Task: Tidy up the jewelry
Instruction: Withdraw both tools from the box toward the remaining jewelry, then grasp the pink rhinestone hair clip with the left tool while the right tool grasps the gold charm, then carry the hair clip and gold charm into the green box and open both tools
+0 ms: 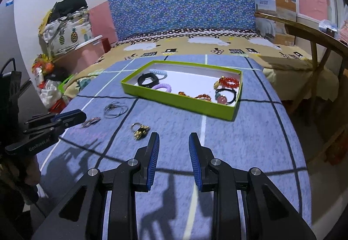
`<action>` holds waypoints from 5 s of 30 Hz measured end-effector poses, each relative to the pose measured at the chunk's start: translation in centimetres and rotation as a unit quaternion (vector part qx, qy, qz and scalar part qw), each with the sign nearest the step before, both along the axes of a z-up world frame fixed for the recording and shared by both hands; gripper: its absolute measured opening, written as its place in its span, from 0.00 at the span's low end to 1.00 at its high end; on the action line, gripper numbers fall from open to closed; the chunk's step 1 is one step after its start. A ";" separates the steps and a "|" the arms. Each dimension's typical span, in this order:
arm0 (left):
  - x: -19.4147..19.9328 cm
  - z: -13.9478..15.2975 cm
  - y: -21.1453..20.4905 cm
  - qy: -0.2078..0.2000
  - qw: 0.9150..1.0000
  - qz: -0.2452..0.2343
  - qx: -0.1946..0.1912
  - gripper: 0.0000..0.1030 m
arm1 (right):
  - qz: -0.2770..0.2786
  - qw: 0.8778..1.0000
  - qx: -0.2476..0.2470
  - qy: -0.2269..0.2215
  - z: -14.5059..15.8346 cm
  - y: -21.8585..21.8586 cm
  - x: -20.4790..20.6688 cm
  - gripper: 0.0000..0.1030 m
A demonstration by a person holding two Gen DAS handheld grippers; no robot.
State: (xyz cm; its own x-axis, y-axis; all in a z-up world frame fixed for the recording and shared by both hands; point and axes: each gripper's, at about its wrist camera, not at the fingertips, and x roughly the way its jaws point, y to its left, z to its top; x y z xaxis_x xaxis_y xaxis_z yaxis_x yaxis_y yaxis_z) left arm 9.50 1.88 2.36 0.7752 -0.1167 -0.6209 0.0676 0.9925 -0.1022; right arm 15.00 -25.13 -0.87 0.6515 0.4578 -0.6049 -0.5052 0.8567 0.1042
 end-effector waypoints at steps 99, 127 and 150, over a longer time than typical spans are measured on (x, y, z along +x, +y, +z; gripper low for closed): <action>0.8 -2.1 1.0 0.055 0.998 -0.012 -0.017 0.20 | 0.015 0.998 0.011 0.068 -2.9 2.5 2.5 0.19; 15.9 1.1 -1.1 0.017 0.999 -0.025 0.032 0.20 | -0.009 0.999 -0.018 0.036 -0.5 3.4 15.0 0.19; 22.9 -2.0 -2.6 0.068 0.996 -0.032 0.052 0.20 | -0.025 0.996 -0.047 0.065 -3.1 3.8 21.1 0.19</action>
